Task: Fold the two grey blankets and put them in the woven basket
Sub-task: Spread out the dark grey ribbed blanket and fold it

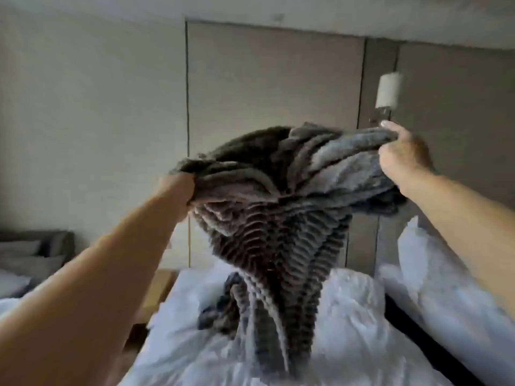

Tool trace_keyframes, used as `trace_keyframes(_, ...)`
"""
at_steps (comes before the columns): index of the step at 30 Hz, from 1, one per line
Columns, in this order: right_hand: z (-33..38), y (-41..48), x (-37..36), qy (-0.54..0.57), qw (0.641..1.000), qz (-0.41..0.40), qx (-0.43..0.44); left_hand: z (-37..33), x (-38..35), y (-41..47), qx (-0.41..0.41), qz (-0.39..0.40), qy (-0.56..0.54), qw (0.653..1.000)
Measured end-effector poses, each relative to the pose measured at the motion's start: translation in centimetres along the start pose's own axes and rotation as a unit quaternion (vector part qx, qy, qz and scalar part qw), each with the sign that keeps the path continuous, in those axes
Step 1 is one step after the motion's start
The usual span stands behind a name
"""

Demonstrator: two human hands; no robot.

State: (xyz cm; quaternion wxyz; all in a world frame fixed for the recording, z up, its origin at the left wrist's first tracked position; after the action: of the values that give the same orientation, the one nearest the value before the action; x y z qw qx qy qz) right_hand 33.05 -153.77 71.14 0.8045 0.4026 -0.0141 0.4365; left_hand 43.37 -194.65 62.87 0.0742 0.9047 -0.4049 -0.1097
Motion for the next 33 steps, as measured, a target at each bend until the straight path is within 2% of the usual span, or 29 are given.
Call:
trace_keyframes(2, 2.7, 1.9, 5.3, 0.013, 0.998, -0.049, 0.041, -3.2, 2.0, 2.4, -0.058, -0.018, 0.009, 0.998)
trace_keyframes(5, 2.2, 1.7, 11.3, 0.032, 0.99, -0.133, 0.02, -7.4, 6.5, 2.8, -0.14, -0.074, 0.001, 0.987)
trace_keyframes(8, -3.0, -1.4, 12.4, 0.03, 0.989, -0.14, -0.031, -5.2, 10.2, 1.7, -0.14, -0.076, 0.023, 0.987)
trace_keyframes(11, -9.0, -5.1, 11.1, -0.001, 0.992, -0.079, -0.095, 1.5, 13.0, 1.4, -0.079, -0.086, 0.046, 0.992)
trace_keyframes(13, -13.7, -9.7, 8.4, -0.032, 0.991, -0.006, -0.13, 8.0, 14.8, -0.3, -0.026, -0.094, 0.089, 0.991)
trace_keyframes(17, -22.8, -22.1, 2.3, -0.065, 0.964, 0.158, -0.205, 24.7, 19.8, -6.5, 0.146, -0.102, 0.201, 0.963)
trace_keyframes(21, -30.8, -35.0, -0.4, -0.127, 0.916, 0.278, -0.259, 39.5, 26.3, -17.2, 0.281, -0.109, 0.216, 0.929)
trace_keyframes(25, -37.4, -46.6, 0.1, -0.203, 0.844, 0.391, -0.305, 47.9, 32.6, -29.5, 0.385, -0.106, 0.271, 0.876)
trace_keyframes(27, -40.2, -51.3, 0.7, -0.244, 0.789, 0.459, -0.328, 49.9, 34.4, -34.7, 0.422, -0.091, 0.31, 0.847)
trace_keyframes(29, -42.4, -55.0, 1.7, -0.286, 0.733, 0.509, -0.348, 50.3, 34.9, -38.8, 0.445, -0.079, 0.32, 0.833)
trace_keyframes(31, -43.3, -57.3, 2.2, -0.339, 0.682, 0.565, -0.317, 49.9, 34.7, -41.7, 0.449, -0.07, 0.33, 0.827)
trace_keyframes(33, -43.6, -58.0, 2.9, -0.346, 0.666, 0.571, -0.334, 49.0, 34.2, -43.6, 0.44, -0.064, 0.361, 0.82)
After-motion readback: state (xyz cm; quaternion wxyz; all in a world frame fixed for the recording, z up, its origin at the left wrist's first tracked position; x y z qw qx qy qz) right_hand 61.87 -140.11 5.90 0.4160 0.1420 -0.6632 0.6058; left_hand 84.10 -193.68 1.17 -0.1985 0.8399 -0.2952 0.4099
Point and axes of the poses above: each hand's wrist, its own y-axis towards the middle knuckle, its own x-axis out of the back of the hand, z = x × y, the point moved 10 cm from there along y, towards the middle knuckle, and after that the axes turned 3 degrees about -y, right-handed, at the moved point
